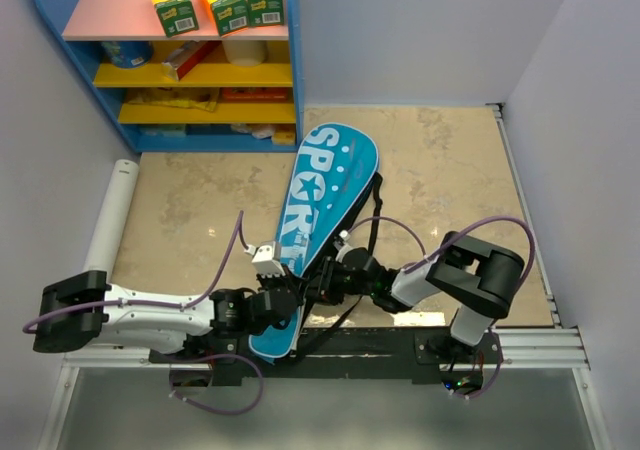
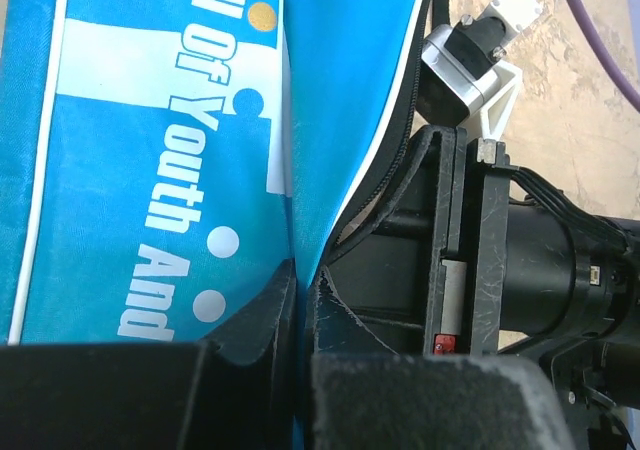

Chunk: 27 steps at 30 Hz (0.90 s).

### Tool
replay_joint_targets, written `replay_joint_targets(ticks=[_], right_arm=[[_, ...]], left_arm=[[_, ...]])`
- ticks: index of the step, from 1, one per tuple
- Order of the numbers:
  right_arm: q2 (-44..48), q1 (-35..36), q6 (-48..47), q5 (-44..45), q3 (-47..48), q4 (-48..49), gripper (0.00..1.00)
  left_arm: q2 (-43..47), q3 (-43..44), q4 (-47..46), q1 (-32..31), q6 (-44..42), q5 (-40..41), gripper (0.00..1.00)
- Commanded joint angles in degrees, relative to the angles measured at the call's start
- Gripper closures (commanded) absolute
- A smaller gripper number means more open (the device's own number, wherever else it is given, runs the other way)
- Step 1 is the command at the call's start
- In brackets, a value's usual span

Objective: Pack up the badminton gear

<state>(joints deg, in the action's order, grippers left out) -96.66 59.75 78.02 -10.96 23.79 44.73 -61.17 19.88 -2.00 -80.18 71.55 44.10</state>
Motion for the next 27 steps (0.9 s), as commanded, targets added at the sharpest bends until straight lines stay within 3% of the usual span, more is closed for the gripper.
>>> replay_joint_targets(ticks=[1,4,5,7,8,10,13,14,17,23,27], right_arm=[[-1.67,-2.97,2.93,5.69,1.96,23.2,1.0],[-3.44,-3.58,3.1,5.86,0.13,29.34,0.96],[-3.45,-3.76,3.19,5.78,-0.41,30.49,0.85],[-2.75,-3.94,2.67,5.69,-1.37,29.72,0.76],[-1.18,-4.02,2.06,5.51,-1.29,26.15,0.69],[1.11,-3.85,-0.58,4.9,0.02,20.69,0.65],[7.08,-3.32,-5.76,6.91,3.09,4.27,0.6],[8.67,-3.06,-7.25,8.57,4.23,-6.22,0.58],[13.51,-2.53,-11.92,12.63,7.93,-21.12,0.55],[18.26,-2.53,-15.52,17.63,9.52,-35.56,0.53],[24.67,-2.53,-15.09,21.59,6.54,-39.63,0.51]], left_arm=[[-0.71,-0.1,-5.12,-3.23,4.21,-7.53,1.0],[-1.15,0.42,-5.47,-3.14,3.78,-7.62,1.0],[-1.32,0.77,-5.12,-3.14,3.77,-7.62,1.0],[-1.06,1.39,-3.02,-3.14,3.77,-6.75,1.0],[-0.8,1.39,-2.4,-3.14,3.77,-6.31,1.0],[0.34,1.39,-0.9,-3.14,3.77,-5.08,1.0],[1.92,1.74,1.03,-3.05,2.9,-3.49,1.0],[2.1,2.0,1.73,-2.96,2.81,-3.06,1.0],[2.63,2.88,5.68,-2.79,2.98,-1.47,1.0],[3.07,2.62,7.1,-1.47,2.72,-1.03,1.0],[3.25,2.36,7.53,-0.85,2.28,-1.47,1.0]])
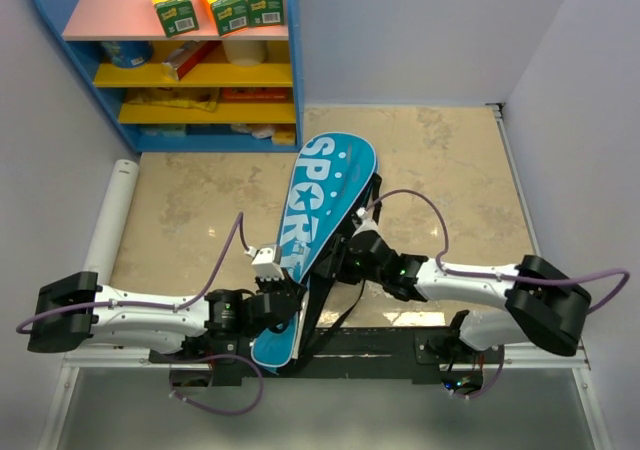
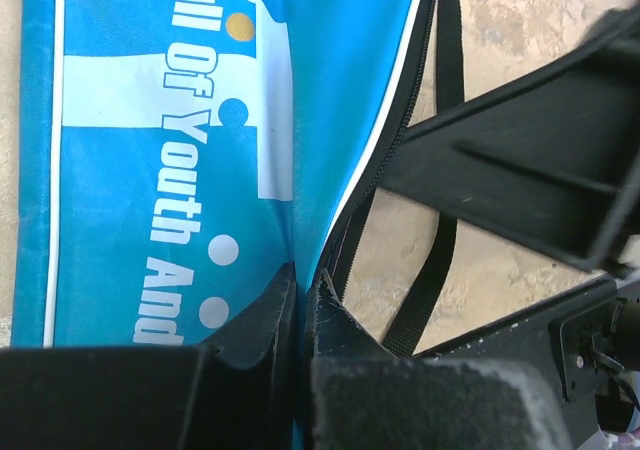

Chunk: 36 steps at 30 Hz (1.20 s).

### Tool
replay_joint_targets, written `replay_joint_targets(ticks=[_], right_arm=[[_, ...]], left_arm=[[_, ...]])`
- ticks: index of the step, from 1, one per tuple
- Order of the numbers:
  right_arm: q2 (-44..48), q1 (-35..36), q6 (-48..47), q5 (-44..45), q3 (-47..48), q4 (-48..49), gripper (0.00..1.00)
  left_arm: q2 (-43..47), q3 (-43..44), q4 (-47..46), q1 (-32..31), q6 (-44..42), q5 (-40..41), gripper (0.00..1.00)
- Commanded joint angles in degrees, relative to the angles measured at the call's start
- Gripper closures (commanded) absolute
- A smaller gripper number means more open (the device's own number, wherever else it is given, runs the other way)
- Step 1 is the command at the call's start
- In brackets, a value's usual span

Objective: Pack up the badminton gear

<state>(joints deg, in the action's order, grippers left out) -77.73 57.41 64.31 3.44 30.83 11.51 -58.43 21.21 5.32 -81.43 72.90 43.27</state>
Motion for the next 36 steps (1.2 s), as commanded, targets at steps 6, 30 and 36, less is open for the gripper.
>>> replay_joint_targets(ticks=[6,30,36], right_arm=[[10.41,-0.19,-0.15,10.44,-4.46,-7.55,0.49],[-10.24,-0.19,2.39,10.0,-10.7,21.19,0.81],[-1.48,-0.19,0.38,14.21,-11.14,14.7,1.0]], left_arm=[[0.95,0.85,0.3,0.92,0.66,-0.73,1.0],[4.2,1.81,1.97,1.62,-0.83,-2.22,1.0],[5.78,3.92,3.02,3.55,-3.02,-3.18,1.0]])
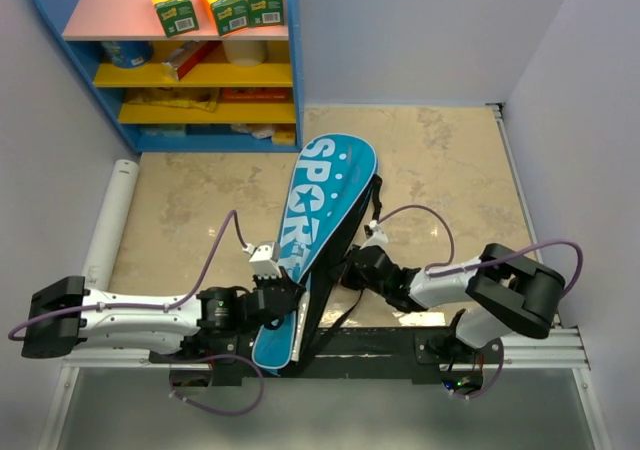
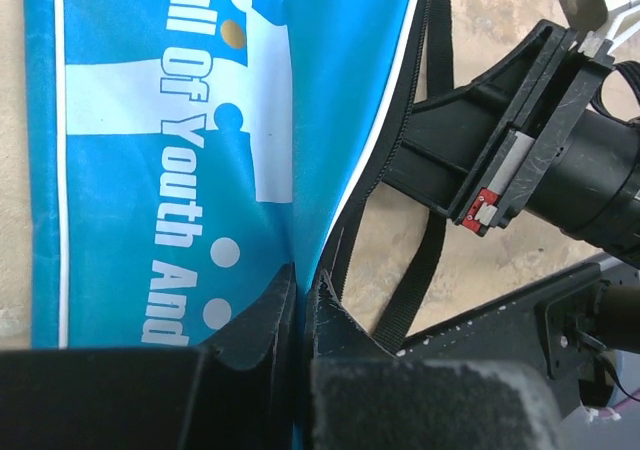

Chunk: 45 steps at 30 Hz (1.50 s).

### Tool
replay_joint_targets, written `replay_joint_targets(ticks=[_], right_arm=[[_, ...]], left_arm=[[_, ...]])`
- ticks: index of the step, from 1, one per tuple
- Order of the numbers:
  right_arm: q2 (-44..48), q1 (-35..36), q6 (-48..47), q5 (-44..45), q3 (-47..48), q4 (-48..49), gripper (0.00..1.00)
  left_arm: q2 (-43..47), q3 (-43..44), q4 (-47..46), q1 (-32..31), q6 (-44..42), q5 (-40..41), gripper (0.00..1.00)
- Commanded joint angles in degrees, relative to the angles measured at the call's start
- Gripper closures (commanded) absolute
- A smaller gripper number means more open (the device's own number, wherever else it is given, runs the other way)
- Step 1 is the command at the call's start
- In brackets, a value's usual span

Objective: Pack up the badminton gear

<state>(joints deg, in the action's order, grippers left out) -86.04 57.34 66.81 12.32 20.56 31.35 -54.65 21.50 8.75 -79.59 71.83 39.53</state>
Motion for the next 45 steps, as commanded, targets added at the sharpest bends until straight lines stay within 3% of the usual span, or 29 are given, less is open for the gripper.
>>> replay_joint_targets(ticks=[1,5,9,13,16,19,23,29,33,45], right_arm=[[9.29,-0.12,-3.16,6.22,-0.52,-10.3,1.0],[23.43,-0.04,-7.73,11.75,5.87,-27.8,1.0],[33.81,-0.04,-12.83,15.01,14.23,-41.44,1.0],[34.27,-0.04,-17.14,16.6,23.55,-53.82,1.0],[34.97,-0.04,-17.94,16.43,28.83,-57.62,1.0],[34.02,-0.04,-18.2,15.64,26.56,-54.84,1.0],[29.18,-0.04,-17.67,16.33,26.45,-56.22,1.0],[33.4,-0.04,-18.82,17.39,28.66,-56.75,1.0],[30.24,-0.04,-17.85,16.17,27.7,-56.76,1.0],[23.91,0.4,-7.58,9.39,14.35,-38.5,1.0]], left_arm=[[2.27,4.08,-0.49,2.42,-2.83,-0.41,1.0],[1.84,9.33,-0.41,7.33,-10.82,-8.12,1.0],[-3.08,18.65,5.12,9.89,-18.55,-9.48,1.0],[-6.43,27.01,8.21,10.24,-23.74,-8.68,1.0],[-7.05,33.5,9.79,10.6,-27.18,-7.98,1.0],[-7.66,32.57,8.04,11.91,-29.82,-7.71,1.0],[-13.01,30.8,8.82,17.1,-29.21,-14.03,1.0],[-5.39,30.28,6.9,18.77,-31.93,-12.37,1.0],[-7.21,27.73,6.54,21.49,-32.72,-14.74,1.0],[-15.74,25.34,1.26,28.35,-38.87,-15.54,1.0]])
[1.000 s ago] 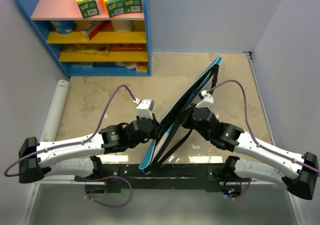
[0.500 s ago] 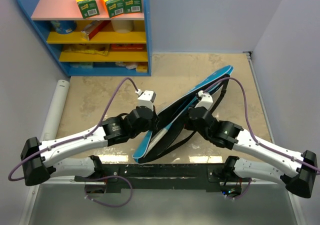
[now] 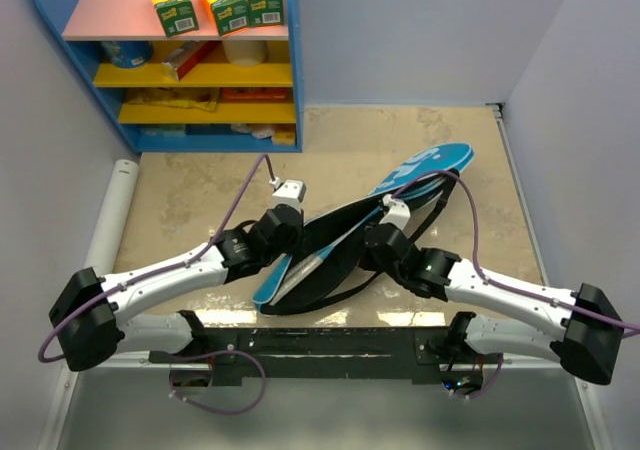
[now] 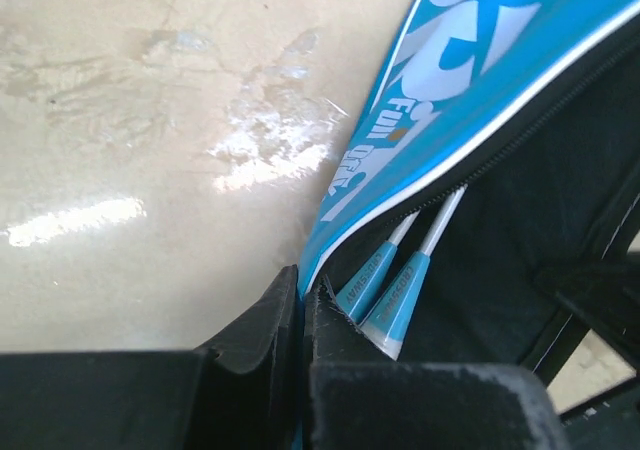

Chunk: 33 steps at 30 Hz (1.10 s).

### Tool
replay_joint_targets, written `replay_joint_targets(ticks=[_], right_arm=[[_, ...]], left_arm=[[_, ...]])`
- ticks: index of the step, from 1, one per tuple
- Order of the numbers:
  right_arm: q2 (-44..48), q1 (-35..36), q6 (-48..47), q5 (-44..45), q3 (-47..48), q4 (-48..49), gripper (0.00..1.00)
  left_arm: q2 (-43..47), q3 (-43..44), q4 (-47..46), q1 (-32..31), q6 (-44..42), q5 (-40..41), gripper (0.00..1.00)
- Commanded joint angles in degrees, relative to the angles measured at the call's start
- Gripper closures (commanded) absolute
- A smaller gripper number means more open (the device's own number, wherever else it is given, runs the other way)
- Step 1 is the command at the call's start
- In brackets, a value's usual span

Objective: Pack up the badminton gear

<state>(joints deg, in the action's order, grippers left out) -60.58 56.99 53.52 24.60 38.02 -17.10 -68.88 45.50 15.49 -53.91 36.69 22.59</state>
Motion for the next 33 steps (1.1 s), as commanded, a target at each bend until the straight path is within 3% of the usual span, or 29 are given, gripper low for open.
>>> replay_joint_targets(ticks=[1,14,15,16,17,20,26,31,33], right_arm=[[-2.95,1.1,7.46,-3.07,-4.43,11.29,1.0],[-21.95,2.6,14.86,0.01,0.65,21.15,0.98],[-23.0,2.6,14.51,-0.08,1.35,20.45,0.91],[-23.01,2.6,14.34,-0.17,2.05,20.09,0.72],[-23.01,2.6,14.07,-0.78,2.23,19.66,0.64],[-21.26,2.6,12.58,-1.31,2.59,17.37,0.51],[-13.7,2.6,9.59,-3.06,1.53,9.03,0.45],[-5.37,2.6,8.18,-2.37,0.56,0.77,0.44],[-2.98,2.6,8.1,-1.05,0.56,-3.8,0.44]], left_arm=[[-2.74,2.48,-5.12,3.19,-4.08,1.4,1.0],[-14.17,13.65,-3.8,8.46,-9.35,8.52,1.0],[-14.7,14.18,-2.75,8.64,-9.09,8.52,1.0],[-15.4,14.1,-2.31,8.73,-8.57,8.87,1.0],[-15.58,13.75,-1.95,8.73,-8.04,8.88,1.0],[-15.23,10.68,-0.11,8.73,-4.7,8.0,0.99],[-8.3,-0.92,-3.09,8.56,-2.59,-2.62,0.58],[1.81,-7.43,-5.9,8.3,-1.62,-13.17,0.43],[5.14,-7.79,-6.61,8.12,-1.27,-17.46,0.42]])
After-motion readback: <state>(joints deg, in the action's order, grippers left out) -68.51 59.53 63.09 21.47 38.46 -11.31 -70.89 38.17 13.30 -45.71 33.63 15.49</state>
